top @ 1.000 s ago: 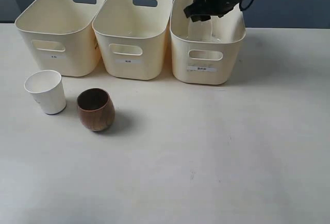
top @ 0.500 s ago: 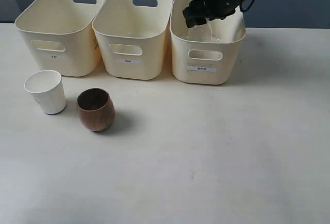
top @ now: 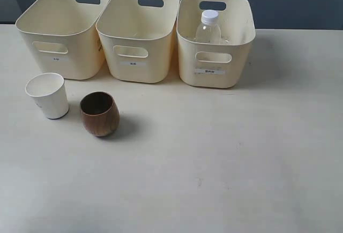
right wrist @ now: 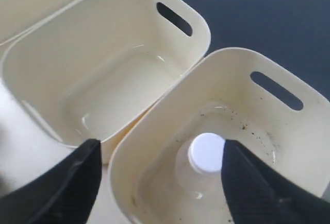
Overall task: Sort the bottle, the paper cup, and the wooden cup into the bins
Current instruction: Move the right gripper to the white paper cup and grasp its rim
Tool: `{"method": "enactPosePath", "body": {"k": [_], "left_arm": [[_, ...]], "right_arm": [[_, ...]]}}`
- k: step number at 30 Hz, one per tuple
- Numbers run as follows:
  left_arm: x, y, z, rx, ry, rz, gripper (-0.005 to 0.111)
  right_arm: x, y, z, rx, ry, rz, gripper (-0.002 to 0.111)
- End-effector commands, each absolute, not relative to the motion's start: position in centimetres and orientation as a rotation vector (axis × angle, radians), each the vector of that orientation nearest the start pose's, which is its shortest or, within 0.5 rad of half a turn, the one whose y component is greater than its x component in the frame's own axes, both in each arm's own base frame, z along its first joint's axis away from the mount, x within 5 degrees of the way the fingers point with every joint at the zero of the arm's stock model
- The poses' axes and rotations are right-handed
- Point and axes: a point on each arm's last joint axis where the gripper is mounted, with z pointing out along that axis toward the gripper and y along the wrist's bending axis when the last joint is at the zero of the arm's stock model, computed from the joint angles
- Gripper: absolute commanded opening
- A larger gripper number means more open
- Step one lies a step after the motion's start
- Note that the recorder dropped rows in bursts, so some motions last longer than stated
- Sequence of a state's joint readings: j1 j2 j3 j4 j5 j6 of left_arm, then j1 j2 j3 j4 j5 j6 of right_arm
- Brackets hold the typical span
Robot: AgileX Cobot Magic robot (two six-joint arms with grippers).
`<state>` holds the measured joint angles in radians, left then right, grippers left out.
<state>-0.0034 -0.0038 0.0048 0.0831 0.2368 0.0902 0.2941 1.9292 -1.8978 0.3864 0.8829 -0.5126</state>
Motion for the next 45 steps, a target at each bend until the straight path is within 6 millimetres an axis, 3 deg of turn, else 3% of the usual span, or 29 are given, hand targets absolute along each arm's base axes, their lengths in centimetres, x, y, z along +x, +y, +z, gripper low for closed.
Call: {"method": "enactPosePath", "body": {"k": [1,4,5,9,15,25,32,39,45], "left_arm": [[5.6,0.1,19.2,0.133,1.712,0.137,0.0],[5.6,0.1,19.2,0.133,1.712,0.137,0.0],[5.6,0.1,19.2,0.133,1.712,0.137,0.0],[5.6,0.1,19.2,0.133,1.712,0.137,0.0],[5.6,0.1,19.2,0.133,1.712,0.137,0.0],[5.6,0.1,19.2,0.133,1.712,0.137,0.0],[5.6,0.1,19.2,0.133,1.712,0.137,0.0],[5.6,0.1,19.2,0.133,1.712,0.137,0.0],[5.6,0.1,19.2,0.133,1.712,0.137,0.0]], "right_arm": [[37.1,18.1,38.6,-1.023,2.135,0.415,0.063],[33.2,22.4,39.3,-1.257,2.059,0.514,0.063],[32.7,23.2,39.2,-1.285,2.048,0.528,0.063],[29.3,29.6,38.3,-1.47,1.878,0.571,0.063],[28.7,34.9,34.9,-1.625,1.643,0.497,0.063],[31.4,38.2,27.8,-1.699,1.574,0.388,0.063],[32.3,39.8,24.0,-1.741,1.49,0.346,0.063],[31.4,42.3,20.5,-1.826,1.355,0.239,0.063],[31.6,42.7,17.9,-1.866,1.368,0.229,0.063]]}}
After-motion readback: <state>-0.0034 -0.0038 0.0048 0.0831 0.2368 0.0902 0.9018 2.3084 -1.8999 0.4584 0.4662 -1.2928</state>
